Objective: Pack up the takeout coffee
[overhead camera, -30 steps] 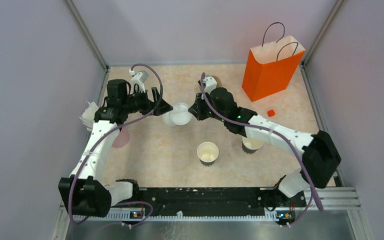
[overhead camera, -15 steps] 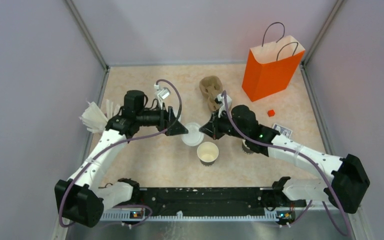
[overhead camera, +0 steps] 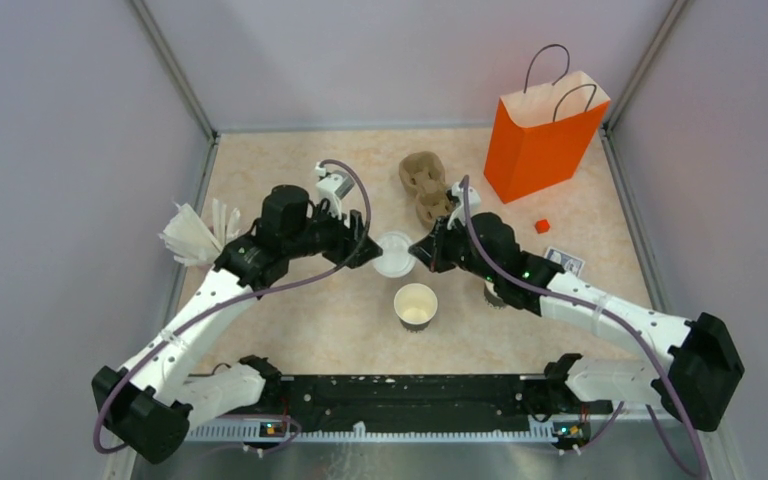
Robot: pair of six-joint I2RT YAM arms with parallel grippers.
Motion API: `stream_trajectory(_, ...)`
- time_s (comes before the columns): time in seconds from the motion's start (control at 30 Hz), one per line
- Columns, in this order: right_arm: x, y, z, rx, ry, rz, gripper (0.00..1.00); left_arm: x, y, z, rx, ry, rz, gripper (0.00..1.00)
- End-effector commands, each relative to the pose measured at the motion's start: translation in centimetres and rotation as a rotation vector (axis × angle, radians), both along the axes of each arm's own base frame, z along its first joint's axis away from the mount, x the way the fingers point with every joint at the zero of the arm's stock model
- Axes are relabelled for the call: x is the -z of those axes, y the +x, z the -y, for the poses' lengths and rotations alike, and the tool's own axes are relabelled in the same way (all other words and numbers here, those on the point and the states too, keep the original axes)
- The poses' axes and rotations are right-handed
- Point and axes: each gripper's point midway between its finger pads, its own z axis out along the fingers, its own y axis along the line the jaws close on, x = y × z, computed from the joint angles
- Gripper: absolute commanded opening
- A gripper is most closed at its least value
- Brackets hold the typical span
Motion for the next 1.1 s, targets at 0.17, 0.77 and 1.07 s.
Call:
stream_trajectory(0.17, -0.7, 2.3, -0.6, 0.098, 0.032, -0.009, 0.0, -1.1, 3.3, 0.2, -0.171, 0.155, 0.115, 0.57)
stream_trajectory(0.77, -0.9, 2.8, -1.0, 0.096, 0.022, 0.004, 0.0, 2.4, 5.2, 0.1, -0.238, 0.3, 0.074, 0.13)
stream_trajectory(1.07, -4.7, 2.0, -1.1, 0.015, 0.061, 0.128, 0.44, 1.9, 4.6, 1.5, -0.192, 0.22, 0.049, 0.0)
